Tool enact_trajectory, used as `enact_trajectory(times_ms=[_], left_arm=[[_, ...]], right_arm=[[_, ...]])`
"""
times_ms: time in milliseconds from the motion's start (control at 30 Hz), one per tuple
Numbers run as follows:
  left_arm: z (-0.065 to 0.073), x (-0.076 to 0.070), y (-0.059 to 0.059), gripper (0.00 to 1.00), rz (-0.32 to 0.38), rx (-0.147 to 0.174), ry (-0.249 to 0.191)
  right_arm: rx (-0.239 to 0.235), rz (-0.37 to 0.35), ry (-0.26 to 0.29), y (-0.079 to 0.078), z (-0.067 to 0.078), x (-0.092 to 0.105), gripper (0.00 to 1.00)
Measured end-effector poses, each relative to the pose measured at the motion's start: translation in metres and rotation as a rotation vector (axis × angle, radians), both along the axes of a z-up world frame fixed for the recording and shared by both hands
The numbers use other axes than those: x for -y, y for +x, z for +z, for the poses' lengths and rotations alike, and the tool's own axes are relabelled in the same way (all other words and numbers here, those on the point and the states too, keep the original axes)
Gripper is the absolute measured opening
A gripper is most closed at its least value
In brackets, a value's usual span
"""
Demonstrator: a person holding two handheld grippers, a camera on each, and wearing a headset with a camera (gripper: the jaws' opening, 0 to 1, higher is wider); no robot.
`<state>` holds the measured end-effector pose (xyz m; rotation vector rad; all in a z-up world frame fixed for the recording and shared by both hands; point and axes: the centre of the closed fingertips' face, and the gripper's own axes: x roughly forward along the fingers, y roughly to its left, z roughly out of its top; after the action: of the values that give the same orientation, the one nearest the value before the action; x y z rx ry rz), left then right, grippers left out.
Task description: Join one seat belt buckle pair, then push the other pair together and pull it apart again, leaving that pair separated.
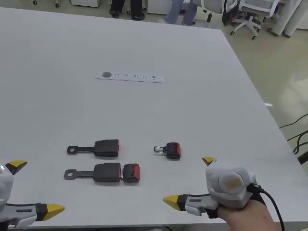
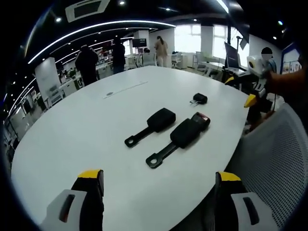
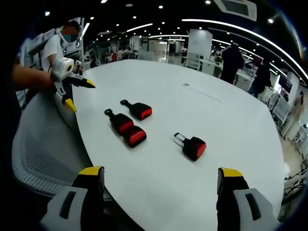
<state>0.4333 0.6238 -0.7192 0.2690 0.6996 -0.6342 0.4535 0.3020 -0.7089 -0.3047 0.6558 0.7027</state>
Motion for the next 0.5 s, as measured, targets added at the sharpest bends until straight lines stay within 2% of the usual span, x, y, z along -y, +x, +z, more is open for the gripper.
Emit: enact_trajectory(times_ms=[133,233,333,500], left_arm=[[-0.0015,0.0002,0.0008,0.96,0.007,-0.004,-0.016],[0.0005,0.0032,0.0021,0.94,-0.018,0.014,-0.016],[0.0005,0.0023,0.0044,0.94,-0.018,0.016,-0.018],[-0.001,0.0011,0.0045,0.95,-0.012,0.01,-0.014]], right_arm=[[0.002,-0.004,-0.003,0.0003,0.0,-0.0004,0.99],[-0.001,-0.014,-0.003,0.0014,-0.0011,0.0016,0.99],[-0.002,-0.018,-0.005,0.0031,-0.004,0.0035,0.99],[-0.003,-0.018,-0.011,0.0047,-0.0053,0.0043,0.99]])
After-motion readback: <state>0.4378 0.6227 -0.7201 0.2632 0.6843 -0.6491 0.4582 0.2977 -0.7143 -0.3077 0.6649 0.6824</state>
